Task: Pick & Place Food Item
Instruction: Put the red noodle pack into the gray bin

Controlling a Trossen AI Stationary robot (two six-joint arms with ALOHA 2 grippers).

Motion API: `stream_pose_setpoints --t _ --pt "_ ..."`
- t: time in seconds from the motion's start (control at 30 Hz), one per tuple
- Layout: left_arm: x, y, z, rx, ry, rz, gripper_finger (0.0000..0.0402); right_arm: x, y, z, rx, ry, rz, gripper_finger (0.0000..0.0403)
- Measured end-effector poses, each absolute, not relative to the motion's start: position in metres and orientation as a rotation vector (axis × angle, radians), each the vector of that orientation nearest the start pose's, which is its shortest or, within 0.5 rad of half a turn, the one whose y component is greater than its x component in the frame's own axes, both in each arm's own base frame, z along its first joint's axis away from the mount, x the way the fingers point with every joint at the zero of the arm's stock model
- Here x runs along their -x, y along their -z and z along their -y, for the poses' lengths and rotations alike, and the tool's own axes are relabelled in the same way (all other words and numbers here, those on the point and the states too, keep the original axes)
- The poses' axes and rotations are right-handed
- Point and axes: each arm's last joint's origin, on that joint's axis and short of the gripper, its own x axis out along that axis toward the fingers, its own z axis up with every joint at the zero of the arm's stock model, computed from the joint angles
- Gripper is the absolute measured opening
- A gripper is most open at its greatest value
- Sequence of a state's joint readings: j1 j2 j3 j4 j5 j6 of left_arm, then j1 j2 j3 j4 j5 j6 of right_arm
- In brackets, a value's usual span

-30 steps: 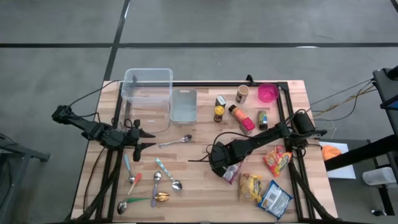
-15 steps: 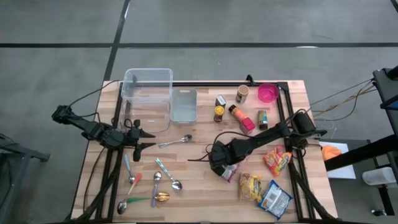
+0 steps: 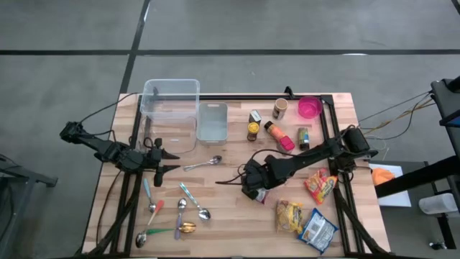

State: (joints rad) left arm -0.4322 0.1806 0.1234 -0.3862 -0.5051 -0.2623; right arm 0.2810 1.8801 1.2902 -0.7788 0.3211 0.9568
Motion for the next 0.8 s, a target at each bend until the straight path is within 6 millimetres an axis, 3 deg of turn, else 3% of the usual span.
stream_pose_setpoints --t 0.37,0.8 --pt "-0.090 -0.157 0.026 0.058 -0.123 -0.383 0.0164 -0.353 -0.190 -0.090 -0.316 0.613 -1.080 0.0018" --pt "-0.090 -0.157 0.026 0.058 -0.123 -0.383 0.0164 -0.372 -0.231 -0.090 -0.090 0.622 -0.891 0.0018"
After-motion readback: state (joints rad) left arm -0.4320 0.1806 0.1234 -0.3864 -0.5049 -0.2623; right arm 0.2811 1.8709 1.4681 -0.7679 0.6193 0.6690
